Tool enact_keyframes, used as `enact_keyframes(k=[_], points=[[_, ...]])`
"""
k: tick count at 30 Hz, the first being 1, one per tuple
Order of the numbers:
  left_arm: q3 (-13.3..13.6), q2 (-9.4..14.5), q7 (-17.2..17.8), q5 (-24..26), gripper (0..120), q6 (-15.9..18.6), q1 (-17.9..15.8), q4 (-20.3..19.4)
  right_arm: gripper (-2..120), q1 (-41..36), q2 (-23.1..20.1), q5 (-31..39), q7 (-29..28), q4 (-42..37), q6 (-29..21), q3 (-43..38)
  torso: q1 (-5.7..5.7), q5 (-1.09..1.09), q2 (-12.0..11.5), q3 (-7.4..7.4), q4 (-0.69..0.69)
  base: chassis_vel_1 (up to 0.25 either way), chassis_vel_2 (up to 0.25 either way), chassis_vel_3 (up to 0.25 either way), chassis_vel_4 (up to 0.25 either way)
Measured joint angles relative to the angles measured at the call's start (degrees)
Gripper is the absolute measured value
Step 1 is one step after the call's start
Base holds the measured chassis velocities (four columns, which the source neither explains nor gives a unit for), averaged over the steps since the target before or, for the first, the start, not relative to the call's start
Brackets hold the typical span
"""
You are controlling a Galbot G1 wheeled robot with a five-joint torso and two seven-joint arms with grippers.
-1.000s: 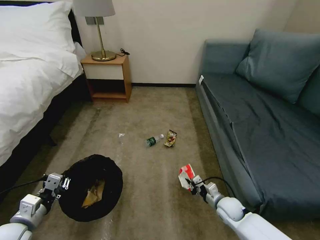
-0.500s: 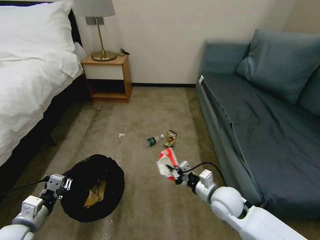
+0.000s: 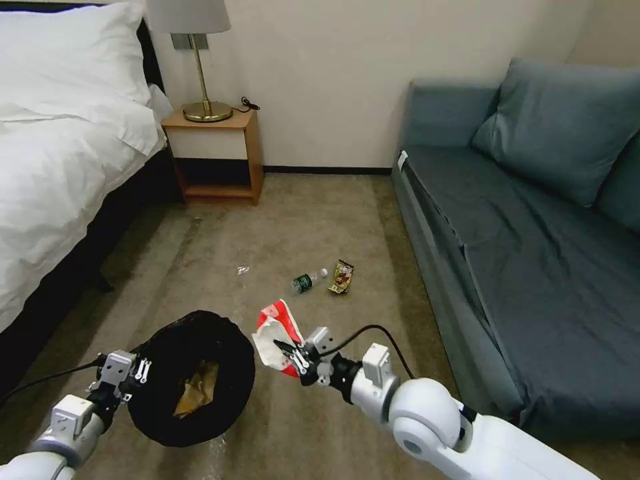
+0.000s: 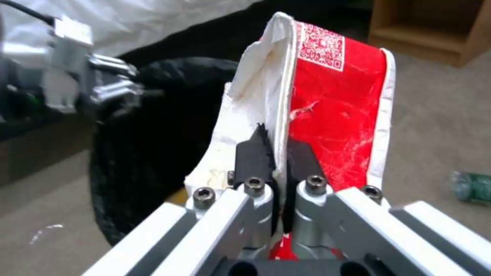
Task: Pick up the trash bin, then pick up the garbage on the floor and place it into the trash bin.
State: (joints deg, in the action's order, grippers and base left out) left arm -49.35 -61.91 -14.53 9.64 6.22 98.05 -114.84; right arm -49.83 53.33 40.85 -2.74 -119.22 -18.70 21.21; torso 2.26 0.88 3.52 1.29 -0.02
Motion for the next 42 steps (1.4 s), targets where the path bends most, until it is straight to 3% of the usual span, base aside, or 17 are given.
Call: enact_keyframes(k=[9,15,21,36,42], points=[[1.6,0.2,0.1,0.2,4,0.6,-3.2,1.4,0,7.1,4.6,2.6,0.0,3.2,-0.3,5.5,0.0,0.01,0.0,0.0,-0.01,0.0,0.0,0.0,0.0],[1.0,0.0,0.2,1.1,4,0.6,-3.7,1.8,0,13.4,15.4,3.8,-0.6,10.2,0.3,10.8,0.0,-0.01,0.0,0.0,0.02,0.0,0.0,0.0,0.0],[1.0,-0.2,0.2,1.3,4,0.3,-4.1,2.5,0,14.3,20.8,3.9,-0.9,14.3,0.9,12.1,0.01,0.01,0.0,0.01,0.0,0.0,0.0,0.0,0.0],[0.8,-0.2,0.0,2.0,4,-0.5,-4.8,3.4,0,12.0,25.0,-1.8,-2.6,22.5,3.5,12.2,0.01,0.0,0.0,0.0,0.0,0.0,0.0,0.0,0.0],[0.5,-0.1,-0.1,2.0,4,-1.1,-4.8,3.8,22,10.3,24.4,-4.5,-3.8,23.9,4.5,13.0,0.01,0.0,0.0,0.0,0.0,0.0,0.0,0.0,0.0]])
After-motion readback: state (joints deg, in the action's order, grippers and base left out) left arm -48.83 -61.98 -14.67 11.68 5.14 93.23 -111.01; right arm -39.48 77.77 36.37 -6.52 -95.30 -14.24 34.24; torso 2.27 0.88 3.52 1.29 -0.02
